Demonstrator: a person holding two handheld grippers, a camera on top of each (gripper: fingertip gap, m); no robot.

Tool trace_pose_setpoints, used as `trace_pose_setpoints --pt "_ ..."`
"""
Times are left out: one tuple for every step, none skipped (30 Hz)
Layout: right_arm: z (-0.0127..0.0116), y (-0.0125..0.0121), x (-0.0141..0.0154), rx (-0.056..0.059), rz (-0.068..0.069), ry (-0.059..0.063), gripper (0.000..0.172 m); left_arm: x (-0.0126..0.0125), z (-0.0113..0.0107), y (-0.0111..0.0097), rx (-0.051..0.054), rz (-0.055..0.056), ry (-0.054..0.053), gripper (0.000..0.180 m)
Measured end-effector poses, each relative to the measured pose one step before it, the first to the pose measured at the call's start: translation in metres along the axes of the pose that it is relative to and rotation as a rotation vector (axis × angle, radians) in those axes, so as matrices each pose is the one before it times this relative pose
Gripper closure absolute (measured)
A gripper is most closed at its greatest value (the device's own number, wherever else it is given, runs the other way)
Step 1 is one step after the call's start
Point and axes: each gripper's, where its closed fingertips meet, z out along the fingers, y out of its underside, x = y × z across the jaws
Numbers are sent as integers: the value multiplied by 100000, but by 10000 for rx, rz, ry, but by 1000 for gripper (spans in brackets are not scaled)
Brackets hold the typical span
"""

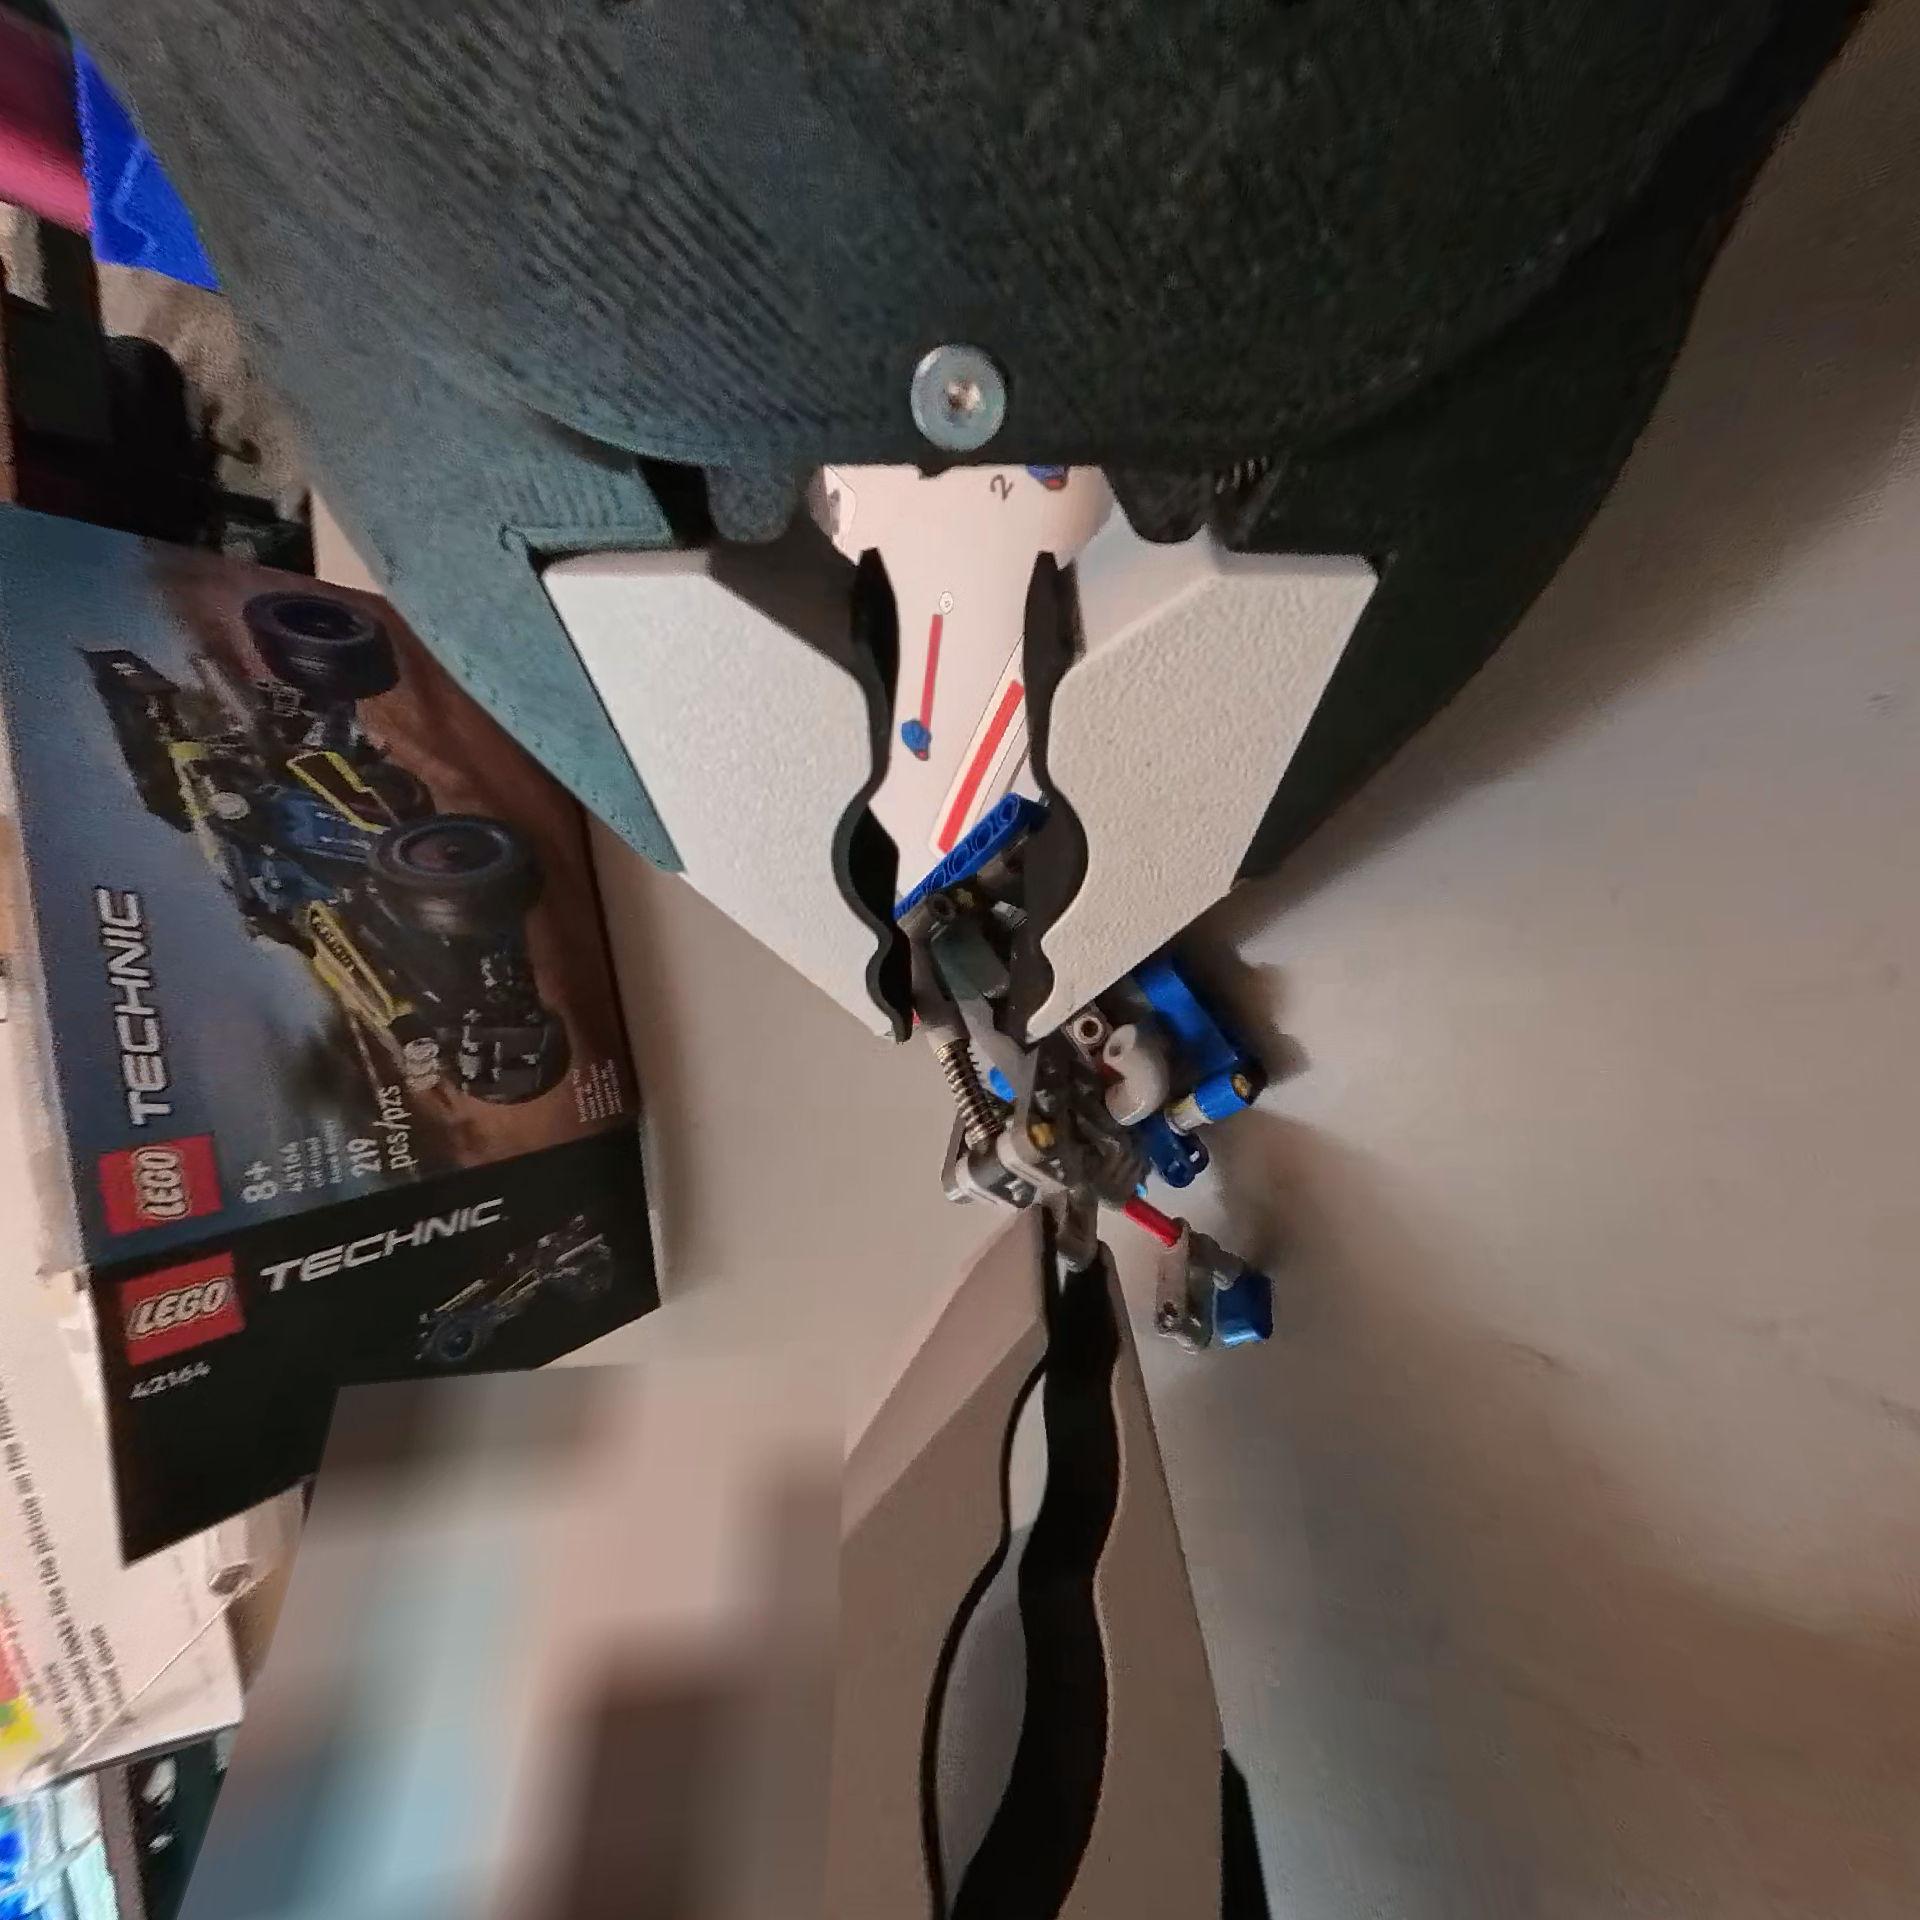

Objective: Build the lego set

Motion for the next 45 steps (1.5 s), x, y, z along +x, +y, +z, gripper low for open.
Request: trace_pose_setpoints --pt "56 -31 12 94 -61 185 156 -2 -17 84 -23 6 4 175" --pt "-37 -46 -10 143 32 166 156 10 -27 57 -8 -17 5 175" --pt "-136 -29 -20 163 72 141 158 -19 -54 87 -25 -3 -20 175" --pt "-206 -48 -88 179 138 64 161 14 -69 53 -4 35 -15 174" --pt "-132 59 -101 96 170 42 166 -44 -79 -41 52 7 -59 174" --pt "56 286 -134 -96 -3 61 167 -139 -55 -94 75 -19 -114 173" --pt "139 22 63 0 -141 226 167 35 -19 -59 41 12 3 174" --pt "90 -169 -1 73 -94 138 167 105 4 1 2 18 54 174" --pt "-3 -86 -46 6 76 -21 167 35 -27 2 1 18 13 173" --pt "-28 62 -8 -67 82 -46 167 -68 -16 42 -16 1 -57 173" --pt "-6 23 23 -16 38 -1 167 -19 -20 44 -4 10 -23 173" --pt "46 -83 39 65 39 31 167 89 -14 31 5 0 49 173" --pt "40 -135 69 78 -5 37 166 90 -22 27 5 -11 59 174" --pt "-8 -192 251 103 0 99 162 86 -22 34 8 -2 51 174" --pt "-34 -281 360 156 32 70 155 52 -15 38 13 0 34 174" --pt "35 -165 63 45 23 -204 155 26 -18 62 10 2 32 174" --pt "114 3 -6 -77 47 -274 155 -22 -18 59 17 5 19 174" --pt "189 35 -209 -109 20 -385 155 -40 -22 45 31 -13 22 174" --pt "259 122 -295 -162 -2 -417 154 16 -8 7 76 -30 59 174" --pt "251 14 -124 -61 1 -274 157 -66 -1 34 72 -65 10 174" --pt "229 85 64 -54 -45 -119 158 -34 -4 28 94 -75 35 174" --pt "93 7 54 17 -107 -117 158 -48 -34 72 91 -95 42 174" --pt "-34 44 -128 17 29 -237 161 -84 -64 88 106 -109 16 174" --pt "-37 88 -80 7 125 -200 163 -70 -74 145 82 -100 14 174" --pt "-32 -59 -13 125 58 -106 164 1 -66 153 80 -73 46 173" --pt "4 -95 172 133 65 61 167 -13 -60 112 77 -49 4 173" --pt "64 44 36 23 -11 27 167 -27 -34 97 48 -34 -15 173" --pt "53 -61 2 52 8 38 167 14 -49 85 20 -23 15 173" --pt "47 -27 35 20 28 66 167 -18 -41 113 -14 -9 -5 173" --pt "35 -32 57 22 -21 71 167 -37 -29 93 -5 14 -17 173" --pt "28 -3 35 33 5 42 167 -40 -13 58 14 4 -25 173" --pt "20 4 37 56 65 21 167 -21 -12 51 18 -10 -9 173" --pt "25 -29 33 88 62 33 167 2 -20 45 18 -23 15 173" --pt "10 -18 4 90 45 32 167 -10 -9 48 17 -30 15 173" --pt "0 -5 9 75 51 30 167 -62 -25 75 3 -26 -10 173" --pt "-9 17 17 46 47 26 167 -75 -16 78 -8 -17 -30 173" --pt "-8 35 43 19 39 28 167 -106 -13 76 -5 -13 -60 173" --pt "-12 47 86 -13 18 61 167 -125 7 83 -17 -12 -77 173" --pt "2 32 87 -23 -34 86 167 -51 27 36 17 -9 -39 173" --pt "-52 112 174 -95 7 175 166 -3 26 -20 52 -11 -18 173" --pt "-215 157 350 -176 107 300 159 20 13 10 28 -41 9 173" --pt "-446 14 151 -158 155 186 146 47 29 80 -23 -68 23 173" --pt "-555 -362 49 26 224 148 141 -33 25 95 -19 -51 -34 173" --pt "-490 -770 131 245 300 254 141 -7 0 46 12 -42 -29 174" --pt "-339 -1047 -183 402 266 139 138 22 -17 42 21 -64 2 174"
